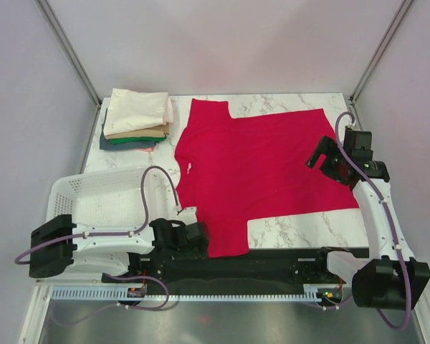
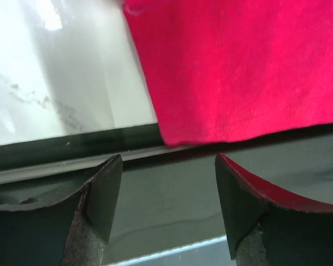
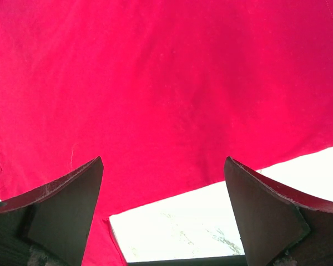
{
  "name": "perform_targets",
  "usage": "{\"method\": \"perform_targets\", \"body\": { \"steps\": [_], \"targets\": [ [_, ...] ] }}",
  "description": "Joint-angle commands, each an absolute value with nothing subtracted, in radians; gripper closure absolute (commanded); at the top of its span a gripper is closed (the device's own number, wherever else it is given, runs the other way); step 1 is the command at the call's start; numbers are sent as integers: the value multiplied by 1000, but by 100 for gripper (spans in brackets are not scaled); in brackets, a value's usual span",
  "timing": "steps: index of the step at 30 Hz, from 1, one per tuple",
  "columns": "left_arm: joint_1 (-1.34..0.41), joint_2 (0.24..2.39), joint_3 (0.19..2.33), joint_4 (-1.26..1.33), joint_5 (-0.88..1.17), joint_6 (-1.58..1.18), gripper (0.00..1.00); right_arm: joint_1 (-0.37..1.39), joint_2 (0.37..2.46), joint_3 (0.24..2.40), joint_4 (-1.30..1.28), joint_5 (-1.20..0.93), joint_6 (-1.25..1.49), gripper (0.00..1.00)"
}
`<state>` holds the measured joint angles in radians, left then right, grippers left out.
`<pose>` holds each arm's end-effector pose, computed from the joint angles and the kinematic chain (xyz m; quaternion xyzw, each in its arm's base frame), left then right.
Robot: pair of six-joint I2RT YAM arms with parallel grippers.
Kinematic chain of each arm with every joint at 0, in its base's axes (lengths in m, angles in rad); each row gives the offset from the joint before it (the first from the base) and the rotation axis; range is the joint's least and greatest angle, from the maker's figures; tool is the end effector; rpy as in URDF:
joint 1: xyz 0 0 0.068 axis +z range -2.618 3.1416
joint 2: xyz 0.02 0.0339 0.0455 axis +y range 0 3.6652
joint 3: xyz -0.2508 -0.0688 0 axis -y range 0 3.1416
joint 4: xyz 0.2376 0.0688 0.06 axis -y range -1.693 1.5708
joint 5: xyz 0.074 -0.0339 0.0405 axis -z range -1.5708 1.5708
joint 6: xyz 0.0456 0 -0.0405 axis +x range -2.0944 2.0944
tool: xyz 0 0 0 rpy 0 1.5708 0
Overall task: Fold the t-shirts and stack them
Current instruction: Flatten the tshirt out
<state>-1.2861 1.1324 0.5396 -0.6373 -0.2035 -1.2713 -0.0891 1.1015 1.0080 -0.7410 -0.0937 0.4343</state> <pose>0.0605 -0.1738 0.1458 -0.0100 0.9805 -0.1327 0.1444 0.2284 -0.0161 0.2863 0.2248 0.9046 0.1048 0.3466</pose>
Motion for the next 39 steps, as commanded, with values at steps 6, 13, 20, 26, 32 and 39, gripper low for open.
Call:
{"method": "perform_targets", "body": {
  "steps": [6,13,20,26,32,39],
  "targets": [
    [-1322,1264,529,-430,-279,-1385,32,-91,1071,1008,-741,-86,433,2],
    [-1327,1324,568,-413,-334,-1356,69,-92,1062,968,-733,-25,446,2],
    [-1325,1155,626,-483,-402,-1293,98,-187,954,870,-710,77,531,2],
    [-1295,988,706,-618,-474,-1201,98,-518,920,718,-664,-81,531,7],
    [-1180,940,703,-617,-385,-1089,98,-725,965,644,-609,-98,620,14],
    [-1163,902,689,-618,-361,-1066,98,-825,1120,523,-440,-80,618,23]
  ]
}}
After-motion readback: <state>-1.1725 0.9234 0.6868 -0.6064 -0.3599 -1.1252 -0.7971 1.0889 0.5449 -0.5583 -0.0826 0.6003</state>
